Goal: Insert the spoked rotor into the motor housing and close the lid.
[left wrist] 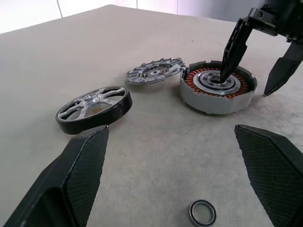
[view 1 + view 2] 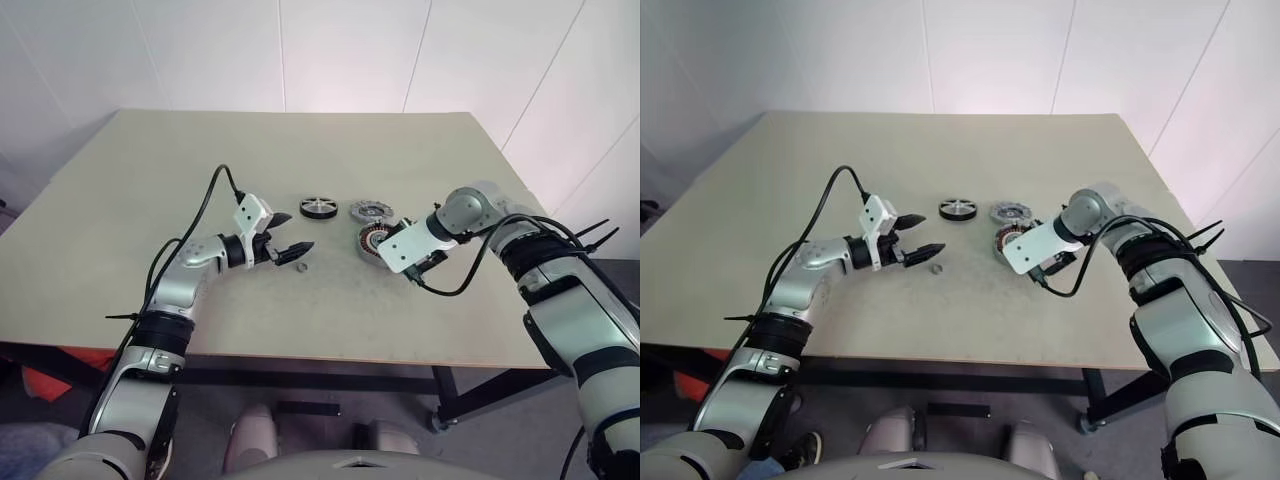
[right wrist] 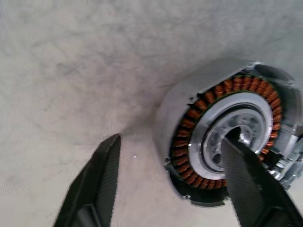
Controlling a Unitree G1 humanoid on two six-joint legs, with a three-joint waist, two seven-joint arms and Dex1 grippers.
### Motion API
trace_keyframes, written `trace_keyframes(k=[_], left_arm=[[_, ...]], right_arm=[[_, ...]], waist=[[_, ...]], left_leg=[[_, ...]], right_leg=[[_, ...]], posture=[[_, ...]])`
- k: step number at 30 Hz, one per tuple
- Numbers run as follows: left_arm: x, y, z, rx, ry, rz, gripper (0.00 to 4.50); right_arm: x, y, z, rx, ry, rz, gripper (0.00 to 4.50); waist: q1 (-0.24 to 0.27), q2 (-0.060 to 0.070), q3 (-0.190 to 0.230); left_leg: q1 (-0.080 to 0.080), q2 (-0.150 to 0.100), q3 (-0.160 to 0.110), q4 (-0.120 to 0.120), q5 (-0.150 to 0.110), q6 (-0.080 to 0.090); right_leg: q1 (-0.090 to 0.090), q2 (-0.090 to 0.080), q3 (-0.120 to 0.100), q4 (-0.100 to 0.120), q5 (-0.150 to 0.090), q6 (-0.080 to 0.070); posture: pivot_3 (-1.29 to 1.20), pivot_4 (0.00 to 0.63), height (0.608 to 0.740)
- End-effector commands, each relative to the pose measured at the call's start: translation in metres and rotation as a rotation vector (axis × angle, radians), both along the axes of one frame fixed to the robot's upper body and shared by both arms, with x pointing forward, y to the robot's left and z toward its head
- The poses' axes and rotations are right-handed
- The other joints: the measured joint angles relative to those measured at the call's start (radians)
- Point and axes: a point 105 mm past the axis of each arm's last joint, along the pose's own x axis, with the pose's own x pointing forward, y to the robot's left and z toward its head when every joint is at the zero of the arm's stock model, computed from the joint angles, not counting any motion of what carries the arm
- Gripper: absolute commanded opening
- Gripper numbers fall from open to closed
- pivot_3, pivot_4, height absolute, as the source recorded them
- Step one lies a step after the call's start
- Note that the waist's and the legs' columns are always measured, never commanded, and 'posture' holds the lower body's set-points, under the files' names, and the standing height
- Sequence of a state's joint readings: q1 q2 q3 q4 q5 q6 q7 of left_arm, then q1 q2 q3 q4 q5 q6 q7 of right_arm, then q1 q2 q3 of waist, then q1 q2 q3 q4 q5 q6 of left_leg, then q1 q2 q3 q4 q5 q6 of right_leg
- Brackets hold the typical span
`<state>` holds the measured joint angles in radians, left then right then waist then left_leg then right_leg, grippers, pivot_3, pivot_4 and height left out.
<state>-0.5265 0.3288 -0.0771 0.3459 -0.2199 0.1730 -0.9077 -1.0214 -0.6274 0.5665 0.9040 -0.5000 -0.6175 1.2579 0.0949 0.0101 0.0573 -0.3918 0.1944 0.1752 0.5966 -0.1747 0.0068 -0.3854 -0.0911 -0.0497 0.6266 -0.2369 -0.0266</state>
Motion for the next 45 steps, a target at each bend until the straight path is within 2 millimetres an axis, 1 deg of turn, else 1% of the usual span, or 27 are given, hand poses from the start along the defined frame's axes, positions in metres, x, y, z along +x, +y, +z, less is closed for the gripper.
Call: trace_keyframes(k=[1, 7, 8, 10, 11, 19, 23, 27, 31, 34, 35, 36, 37, 40, 41, 45], left_arm=[[0.002, 0.002, 0.015, -0.016, -0.053, 0.009, 4.5], [0.003, 0.002, 0.015, -0.015, -0.053, 0.011, 4.5], [0.003, 0.001, 0.015, -0.015, -0.053, 0.01, 4.5], [0.003, 0.001, 0.014, -0.015, -0.053, 0.01, 4.5], [0.003, 0.001, 0.014, -0.015, -0.053, 0.01, 4.5], [0.004, -0.002, 0.012, -0.016, -0.048, 0.003, 4.5], [0.004, -0.002, 0.011, -0.015, -0.046, 0.0, 4.5], [0.004, -0.002, 0.011, -0.016, -0.047, -0.001, 4.5], [0.004, 0.001, 0.01, -0.013, -0.049, 0.005, 4.5], [0.004, 0.003, 0.011, -0.012, -0.05, 0.01, 4.5], [0.004, 0.003, 0.011, -0.011, -0.051, 0.011, 4.5], [0.004, 0.003, 0.011, -0.011, -0.052, 0.012, 4.5], [0.004, 0.004, 0.011, -0.012, -0.052, 0.013, 4.5], [0.005, 0.004, 0.012, -0.014, -0.053, 0.014, 4.5], [0.005, 0.005, 0.013, -0.015, -0.053, 0.014, 4.5], [0.007, 0.013, 0.016, -0.04, -0.036, 0.027, 4.5]], right_arm=[[-0.001, 0.007, 0.002, -0.011, 0.009, 0.042, 2.92], [0.002, 0.012, 0.009, 0.037, 0.007, 0.028, 2.92], [0.002, 0.013, 0.011, 0.044, 0.007, 0.027, 2.55], [0.001, 0.014, 0.013, 0.05, 0.01, 0.03, 2.02], [0.0, 0.016, 0.014, 0.066, 0.015, 0.035, 1.96], [-0.019, 0.041, 0.03, 0.184, 0.052, 0.089, 1.96], [-0.026, 0.05, 0.034, 0.205, 0.05, 0.104, 1.96], [-0.028, 0.056, 0.028, 0.214, 0.049, 0.093, 1.96], [-0.027, 0.052, 0.016, 0.201, 0.048, 0.063, 1.96], [-0.031, 0.047, 0.008, 0.184, 0.085, 0.049, 1.96], [-0.031, 0.045, 0.006, 0.178, 0.091, 0.041, 2.67], [-0.03, 0.043, 0.004, 0.177, 0.089, 0.036, 2.95], [-0.029, 0.044, 0.004, 0.186, 0.073, 0.034, 3.33], [-0.031, 0.046, 0.011, 0.213, 0.048, 0.051, 4.39], [-0.032, 0.046, 0.014, 0.223, 0.047, 0.056, 4.48], [-0.038, 0.048, 0.037, 0.308, 0.024, 0.059, 4.48]], waist=[[0.001, 0.0, 0.0], [0.001, 0.0, 0.0], [0.001, 0.0, 0.0], [0.001, 0.0, 0.0], [0.001, 0.0, 0.0], [0.002, 0.0, 0.0], [0.003, 0.0, 0.0], [0.003, 0.0, 0.0], [0.003, 0.0, 0.0], [0.003, 0.0, 0.0], [0.003, 0.0, 0.0], [0.003, 0.0, 0.0], [0.003, 0.0, 0.0], [0.003, 0.0, 0.0], [0.003, 0.0, 0.0], [0.004, 0.0, 0.0]], left_leg=[[0.0, 0.0, 0.0, 0.0, 0.0, 0.0], [-0.006, 0.0, 0.0, 0.001, -0.001, 0.002], [-0.007, 0.001, 0.0, 0.001, -0.001, 0.002], [-0.007, 0.001, 0.0, 0.001, -0.001, 0.002], [-0.007, 0.002, 0.0, 0.001, -0.001, 0.002], [-0.009, 0.002, 0.0, 0.002, 0.001, 0.004], [-0.01, 0.002, 0.0, 0.002, 0.001, 0.004], [-0.01, 0.002, 0.0, 0.002, 0.001, 0.003], [-0.01, 0.002, 0.0, 0.002, 0.0, 0.002], [-0.01, 0.002, 0.0, 0.002, 0.0, 0.001], [-0.01, 0.002, 0.0, 0.002, 0.0, 0.001], [-0.01, 0.002, 0.0, 0.002, 0.0, 0.001], [-0.009, 0.002, 0.0, 0.002, 0.0, 0.001], [-0.009, 0.002, 0.0, 0.002, 0.0, 0.001], [-0.009, 0.002, 0.0, 0.002, 0.0, 0.001], [-0.009, 0.002, 0.0, 0.002, 0.0, 0.001]], right_leg=[[0.0, 0.0, 0.0, 0.0, 0.0, 0.0], [-0.004, 0.0, -0.001, -0.001, 0.0, 0.0], [-0.005, 0.0, -0.001, -0.001, 0.0, 0.0], [-0.005, 0.0, -0.001, -0.001, 0.0, 0.0], [-0.005, 0.001, -0.001, -0.001, 0.0, 0.0], [-0.007, 0.001, -0.001, 0.0, 0.0, 0.0], [-0.008, 0.001, -0.001, 0.0, 0.0, 0.0], [-0.007, 0.001, -0.001, 0.0, 0.0, 0.0], [-0.007, 0.001, -0.001, 0.0, 0.0, 0.0], [-0.007, 0.001, -0.001, 0.0, 0.0, 0.0], [-0.007, 0.001, -0.001, 0.0, 0.0, 0.0], [-0.007, 0.001, -0.001, 0.0, 0.0, 0.0], [-0.007, 0.001, -0.001, 0.0, 0.0, 0.0], [-0.007, 0.001, -0.001, 0.0, 0.001, -0.001], [-0.006, 0.001, -0.001, 0.0, 0.001, -0.001], [-0.006, 0.001, -0.001, 0.0, 0.001, 0.0]], posture=[[0.0, 0.0, 0.74], [0.0, 0.0, 0.74], [0.0, 0.0, 0.74], [0.0, 0.0, 0.74], [0.0, 0.0, 0.74], [0.0, 0.0, 0.74], [0.0, 0.0, 0.74], [0.0, 0.0, 0.74], [0.0, 0.0, 0.74], [0.0, 0.0, 0.74], [0.0, 0.0, 0.74], [0.0, 0.0, 0.74], [0.0, 0.0, 0.74], [0.0, 0.0, 0.74], [0.0, 0.0, 0.74], [0.0, 0.0, 0.74]])
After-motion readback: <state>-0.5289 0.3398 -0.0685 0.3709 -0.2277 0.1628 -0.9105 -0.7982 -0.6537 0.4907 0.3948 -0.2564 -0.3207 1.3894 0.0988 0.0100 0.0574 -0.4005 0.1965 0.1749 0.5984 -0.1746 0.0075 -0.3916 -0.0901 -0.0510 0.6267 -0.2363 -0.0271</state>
